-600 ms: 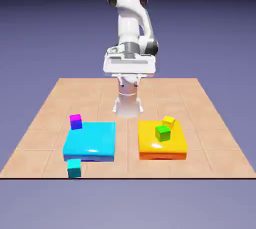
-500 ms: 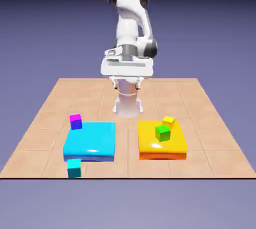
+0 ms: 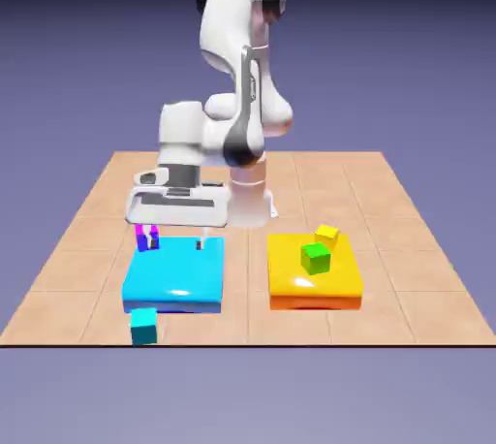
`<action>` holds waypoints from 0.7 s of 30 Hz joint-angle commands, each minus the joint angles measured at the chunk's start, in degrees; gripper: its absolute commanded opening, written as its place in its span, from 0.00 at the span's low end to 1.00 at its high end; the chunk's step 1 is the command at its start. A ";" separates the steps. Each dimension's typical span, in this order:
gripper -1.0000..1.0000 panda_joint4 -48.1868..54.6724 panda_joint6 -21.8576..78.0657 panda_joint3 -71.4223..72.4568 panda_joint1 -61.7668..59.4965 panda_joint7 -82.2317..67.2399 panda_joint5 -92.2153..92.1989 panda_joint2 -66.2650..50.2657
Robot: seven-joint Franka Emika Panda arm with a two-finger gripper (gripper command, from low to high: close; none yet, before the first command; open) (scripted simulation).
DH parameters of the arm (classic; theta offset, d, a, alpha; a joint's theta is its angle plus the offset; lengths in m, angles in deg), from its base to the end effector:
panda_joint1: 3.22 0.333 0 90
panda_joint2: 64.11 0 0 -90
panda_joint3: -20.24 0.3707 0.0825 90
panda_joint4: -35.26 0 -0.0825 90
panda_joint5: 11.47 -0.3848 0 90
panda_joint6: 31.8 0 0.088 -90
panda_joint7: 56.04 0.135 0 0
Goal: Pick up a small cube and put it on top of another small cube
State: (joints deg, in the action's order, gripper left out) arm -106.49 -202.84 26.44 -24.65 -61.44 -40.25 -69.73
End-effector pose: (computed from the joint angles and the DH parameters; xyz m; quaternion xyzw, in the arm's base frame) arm 0.4966 -0.1682 0.3215 -0.9239 0.3139 -0.2112 0.0563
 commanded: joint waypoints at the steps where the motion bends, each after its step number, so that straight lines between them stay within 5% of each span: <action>1: 0.50 1.00 0.15 0.33 -0.95 -2.49 -1.50 -1.99; 16: 0.50 14.68 -5.58 7.86 -12.67 -25.12 -15.18 -28.87; 17: 0.00 14.68 -5.58 7.86 -12.67 -25.12 -15.18 -28.88; 21: 0.00 11.47 -2.12 5.25 -10.96 -22.88 -13.80 -22.65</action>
State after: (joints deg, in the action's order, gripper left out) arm -95.01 -204.90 31.70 -35.61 -84.31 -54.04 -92.38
